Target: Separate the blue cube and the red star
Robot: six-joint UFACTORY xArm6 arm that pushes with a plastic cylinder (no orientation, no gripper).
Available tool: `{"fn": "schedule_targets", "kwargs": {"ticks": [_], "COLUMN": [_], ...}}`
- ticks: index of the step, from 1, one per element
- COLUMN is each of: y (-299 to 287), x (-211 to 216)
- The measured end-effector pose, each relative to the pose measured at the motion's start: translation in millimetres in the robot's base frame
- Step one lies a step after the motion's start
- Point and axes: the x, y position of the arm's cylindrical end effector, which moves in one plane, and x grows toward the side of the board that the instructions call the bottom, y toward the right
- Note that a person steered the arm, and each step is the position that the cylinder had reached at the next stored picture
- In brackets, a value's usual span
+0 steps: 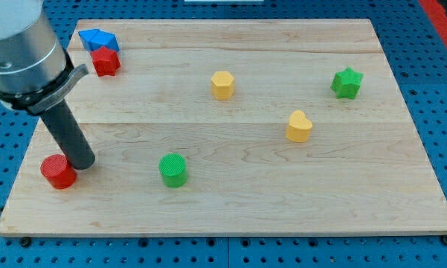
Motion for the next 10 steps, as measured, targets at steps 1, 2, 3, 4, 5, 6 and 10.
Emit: {"fn": "schedule_targets", "kwargs": {"ticks": [1,2,3,4,5,6,10], "y": [1.3,1.7,34.4,77.4,59.0,23.2,12.1], "x": [-68.4,-139.7,-209.1,-265.3,-304.0,-304.5,-202.4]}}
